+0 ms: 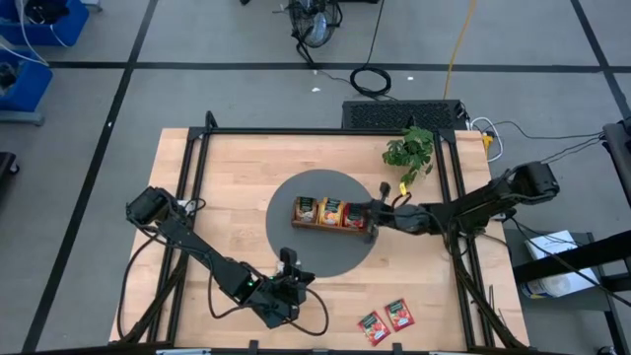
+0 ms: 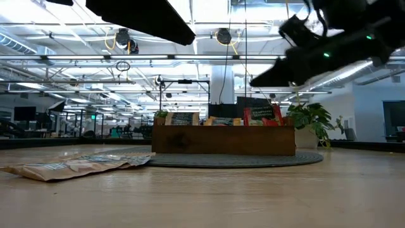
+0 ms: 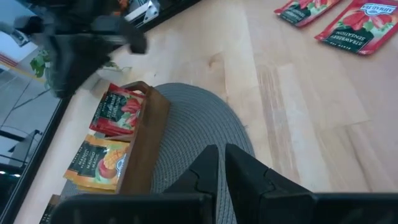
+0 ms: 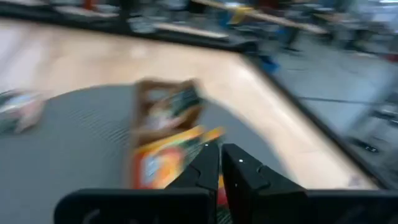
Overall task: Pick & Place Tea
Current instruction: Put the red tea bag into the right compartment of the wooden organizer
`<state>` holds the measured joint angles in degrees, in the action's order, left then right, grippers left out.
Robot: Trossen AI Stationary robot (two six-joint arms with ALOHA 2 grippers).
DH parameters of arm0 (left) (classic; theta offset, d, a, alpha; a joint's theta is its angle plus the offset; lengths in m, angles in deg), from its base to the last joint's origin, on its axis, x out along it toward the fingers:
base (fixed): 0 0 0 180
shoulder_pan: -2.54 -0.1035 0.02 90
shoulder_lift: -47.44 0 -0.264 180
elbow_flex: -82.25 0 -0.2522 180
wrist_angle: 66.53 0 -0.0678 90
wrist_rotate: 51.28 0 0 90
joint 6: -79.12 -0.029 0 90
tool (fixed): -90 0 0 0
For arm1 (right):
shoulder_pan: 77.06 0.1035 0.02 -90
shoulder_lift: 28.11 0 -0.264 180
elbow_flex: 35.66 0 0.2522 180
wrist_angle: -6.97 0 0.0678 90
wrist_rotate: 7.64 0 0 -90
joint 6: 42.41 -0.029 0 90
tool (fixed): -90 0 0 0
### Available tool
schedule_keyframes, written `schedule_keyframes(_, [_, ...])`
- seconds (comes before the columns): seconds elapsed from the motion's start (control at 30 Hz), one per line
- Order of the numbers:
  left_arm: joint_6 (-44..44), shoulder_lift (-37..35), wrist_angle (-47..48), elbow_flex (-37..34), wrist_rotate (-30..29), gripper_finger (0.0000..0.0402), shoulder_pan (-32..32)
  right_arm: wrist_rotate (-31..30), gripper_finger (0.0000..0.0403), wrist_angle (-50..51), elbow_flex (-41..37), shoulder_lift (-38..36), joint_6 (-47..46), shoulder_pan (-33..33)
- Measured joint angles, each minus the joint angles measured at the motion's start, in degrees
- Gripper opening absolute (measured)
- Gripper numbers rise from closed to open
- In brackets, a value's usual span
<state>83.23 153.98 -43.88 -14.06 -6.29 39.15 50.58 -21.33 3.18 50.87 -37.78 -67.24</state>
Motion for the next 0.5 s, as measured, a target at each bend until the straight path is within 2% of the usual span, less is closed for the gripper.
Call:
schedule_keyframes(0.07, [0.1, 0.0, 0.1, 0.0, 0.0, 0.0037, 0.0, -1.1, 0.0009, 1.7, 1.7, 0.4, -1.4, -0.3])
schedule_keyframes(0.2, [0.1, 0.0, 0.6, 0.0, 0.0, 0.0037, 0.0, 1.2, 0.0002, 5.6, 3.3, 2.6, -4.4, -0.4])
schedule_keyframes(0.5, [1.6, 0.0, 1.6, 0.0, 0.0, 0.0037, 0.3, -2.8, 0.0001, 9.2, 3.2, 7.9, -11.4, -0.4])
